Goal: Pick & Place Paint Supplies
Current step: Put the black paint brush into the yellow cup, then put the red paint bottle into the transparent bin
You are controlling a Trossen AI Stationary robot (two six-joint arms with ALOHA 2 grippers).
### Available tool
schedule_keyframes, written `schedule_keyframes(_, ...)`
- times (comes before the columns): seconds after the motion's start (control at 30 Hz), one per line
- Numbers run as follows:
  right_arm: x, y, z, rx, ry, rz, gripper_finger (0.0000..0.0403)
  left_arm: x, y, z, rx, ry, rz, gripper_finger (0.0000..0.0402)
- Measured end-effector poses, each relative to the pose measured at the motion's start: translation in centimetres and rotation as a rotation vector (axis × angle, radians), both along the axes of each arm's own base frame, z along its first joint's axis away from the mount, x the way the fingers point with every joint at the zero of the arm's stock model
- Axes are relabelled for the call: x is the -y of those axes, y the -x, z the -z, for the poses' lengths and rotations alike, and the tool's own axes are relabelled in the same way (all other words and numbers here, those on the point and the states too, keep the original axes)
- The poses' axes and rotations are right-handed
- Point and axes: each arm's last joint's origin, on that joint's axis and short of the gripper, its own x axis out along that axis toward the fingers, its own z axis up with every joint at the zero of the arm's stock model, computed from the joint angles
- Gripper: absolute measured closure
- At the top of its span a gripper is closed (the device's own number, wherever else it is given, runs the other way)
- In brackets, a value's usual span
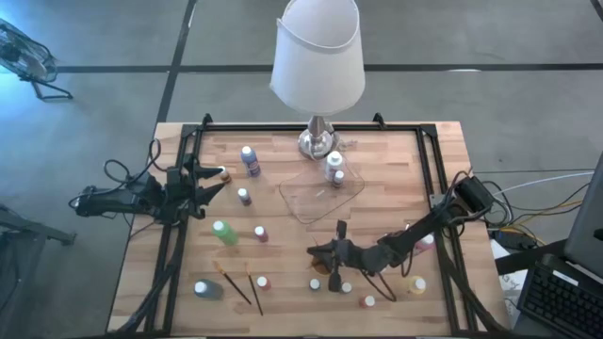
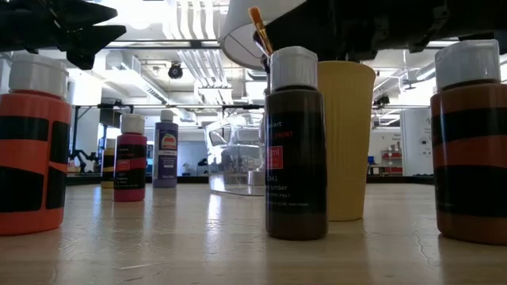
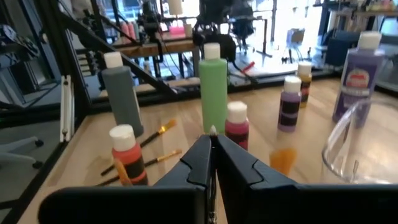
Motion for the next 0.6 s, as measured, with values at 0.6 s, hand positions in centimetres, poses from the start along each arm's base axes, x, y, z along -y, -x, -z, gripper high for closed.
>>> schedule_keyframes(0.6, 0.1, -0.2, -1.3, 0.013, -0.013, -0.005, 0.0264, 0.0, 0.0, 0.0, 0.001, 0.0, 0.0, 0.0183)
